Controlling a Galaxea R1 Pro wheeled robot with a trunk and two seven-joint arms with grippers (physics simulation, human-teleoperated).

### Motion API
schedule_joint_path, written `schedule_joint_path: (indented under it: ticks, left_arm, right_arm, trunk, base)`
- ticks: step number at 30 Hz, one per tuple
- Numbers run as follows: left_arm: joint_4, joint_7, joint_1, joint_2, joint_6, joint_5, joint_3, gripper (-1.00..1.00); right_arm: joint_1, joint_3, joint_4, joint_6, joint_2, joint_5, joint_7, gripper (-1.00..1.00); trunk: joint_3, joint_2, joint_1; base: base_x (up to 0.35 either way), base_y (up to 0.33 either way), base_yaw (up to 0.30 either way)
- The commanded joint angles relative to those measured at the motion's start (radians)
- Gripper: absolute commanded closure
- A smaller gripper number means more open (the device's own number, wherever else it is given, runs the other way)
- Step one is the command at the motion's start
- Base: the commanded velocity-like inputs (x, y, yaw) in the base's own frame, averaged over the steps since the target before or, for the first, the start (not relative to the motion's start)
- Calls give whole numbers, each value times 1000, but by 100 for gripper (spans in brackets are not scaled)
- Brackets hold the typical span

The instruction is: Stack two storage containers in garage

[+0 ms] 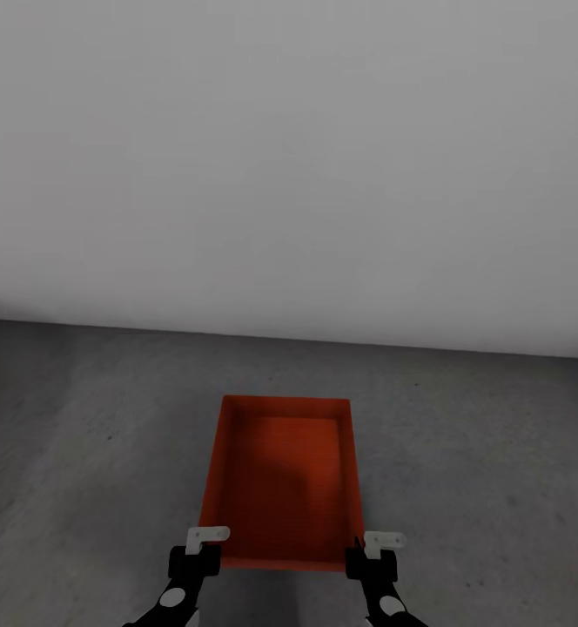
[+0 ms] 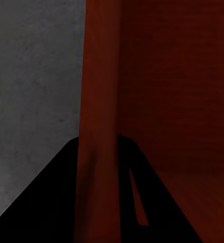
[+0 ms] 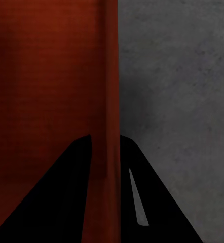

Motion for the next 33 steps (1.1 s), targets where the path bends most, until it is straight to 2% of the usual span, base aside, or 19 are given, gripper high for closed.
schedule_joint_path:
  ticks: [1, 9, 25, 33]
  left_arm:
    - [3, 12, 0, 1, -2, 7, -2, 100]
    - [3, 12, 0, 1, -3, 7, -2, 100]
    - [3, 12, 0, 1, -3, 7, -2, 100]
    - [3, 12, 0, 1, -4, 7, -2, 100]
  right_arm:
    - [-1, -14, -66, -12, 0, 19, 11, 100]
    - [-1, -14, -66, -12, 0, 19, 11, 100]
    - [-1, -14, -66, -12, 0, 18, 11, 100]
    - [-1, -14, -66, -12, 0, 19, 11, 100]
  trunk:
    - [-4, -8, 4]
    - [-29, -64, 35]
    - [-29, -64, 35]
    - [-54, -120, 65]
  base:
    - [0, 0, 0]
    - [0, 0, 0]
    - [0, 0, 0]
    - [0, 0, 0]
